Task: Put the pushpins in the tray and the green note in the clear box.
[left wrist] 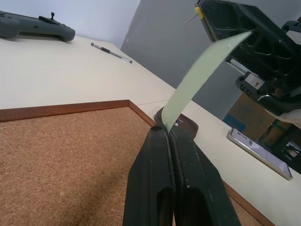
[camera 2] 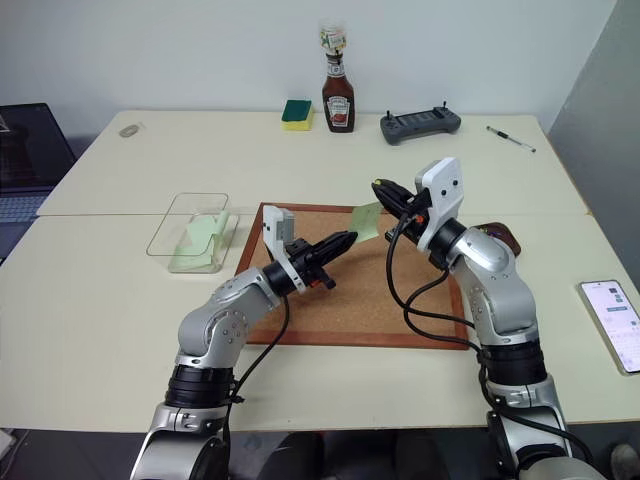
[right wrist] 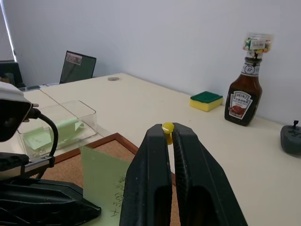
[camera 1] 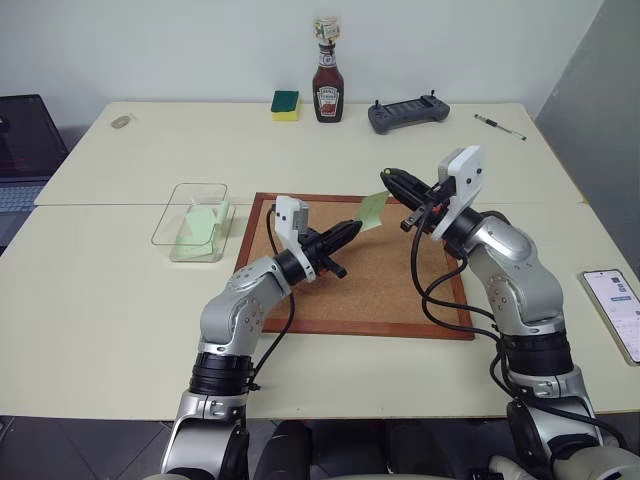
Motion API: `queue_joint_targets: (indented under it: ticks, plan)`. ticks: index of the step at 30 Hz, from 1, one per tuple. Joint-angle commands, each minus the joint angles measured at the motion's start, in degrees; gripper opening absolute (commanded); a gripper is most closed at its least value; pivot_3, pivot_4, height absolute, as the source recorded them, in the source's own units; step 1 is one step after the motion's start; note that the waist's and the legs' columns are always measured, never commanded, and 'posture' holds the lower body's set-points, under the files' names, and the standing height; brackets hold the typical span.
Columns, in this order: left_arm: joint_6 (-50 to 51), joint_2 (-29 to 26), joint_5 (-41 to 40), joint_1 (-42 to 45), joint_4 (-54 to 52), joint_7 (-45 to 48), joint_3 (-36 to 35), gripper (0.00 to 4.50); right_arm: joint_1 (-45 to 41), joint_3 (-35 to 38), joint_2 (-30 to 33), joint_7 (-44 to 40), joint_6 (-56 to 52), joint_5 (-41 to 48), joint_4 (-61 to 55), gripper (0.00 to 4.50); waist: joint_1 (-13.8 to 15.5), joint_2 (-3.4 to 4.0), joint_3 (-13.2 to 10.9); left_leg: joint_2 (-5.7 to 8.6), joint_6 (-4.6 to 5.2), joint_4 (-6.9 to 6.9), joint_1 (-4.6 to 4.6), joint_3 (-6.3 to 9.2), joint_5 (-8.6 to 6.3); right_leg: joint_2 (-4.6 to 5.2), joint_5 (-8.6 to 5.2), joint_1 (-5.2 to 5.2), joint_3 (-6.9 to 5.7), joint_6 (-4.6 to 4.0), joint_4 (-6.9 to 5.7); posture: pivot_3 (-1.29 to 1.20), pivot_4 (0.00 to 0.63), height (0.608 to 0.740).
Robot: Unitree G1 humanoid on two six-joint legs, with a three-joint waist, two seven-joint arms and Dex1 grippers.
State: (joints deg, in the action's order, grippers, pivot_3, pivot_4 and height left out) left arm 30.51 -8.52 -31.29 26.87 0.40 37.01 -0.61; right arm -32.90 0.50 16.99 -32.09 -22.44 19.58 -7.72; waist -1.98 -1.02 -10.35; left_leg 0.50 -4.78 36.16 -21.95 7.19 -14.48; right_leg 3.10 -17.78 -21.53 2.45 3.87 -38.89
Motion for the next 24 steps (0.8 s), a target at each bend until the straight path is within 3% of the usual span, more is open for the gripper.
queue_joint_targets:
  ticks: [1,7,13,24]
  plan:
    - [-1.4,0.1,0.4,-0.1,-0.8,-0.1,0.1,0.05,-2.3,3.4,0.5,1.8,-0.4,1.8,-2.2,0.00,0.0,0.00,0.0,0.00,0.07,0.00,0.00,0.00,-0.04,0.00,0.00,0.00,0.00,0.00,0.00,0.00,0.150,0.740]
    - [-1.5,-0.4,1.1,-1.0,-1.3,-0.7,0.0,0.05,-1.3,7.4,8.1,3.8,1.6,-3.1,2.9,0.00,0.1,0.00,0.0,0.03,0.12,0.00,0.00,-0.01,-0.07,0.01,0.00,0.01,0.00,0.00,0.01,0.00,0.150,0.740]
    - [-2.2,-0.8,2.1,-0.3,-0.5,-0.6,0.1,0.05,2.0,6.4,17.5,7.8,2.2,-13.7,11.0,0.00,0.1,0.00,0.0,0.02,0.13,0.00,-0.02,-0.07,-0.07,0.01,0.00,0.00,0.03,0.00,0.03,0.00,0.150,0.740]
    - [-3.0,-1.0,3.7,1.1,0.5,0.6,1.0,0.05,4.1,4.1,18.8,6.8,-1.1,-16.9,17.1,0.00,-0.5,0.00,0.0,0.01,0.13,0.01,0.02,-0.15,-0.07,0.00,0.00,0.01,0.11,0.00,-0.01,0.00,0.150,0.740]
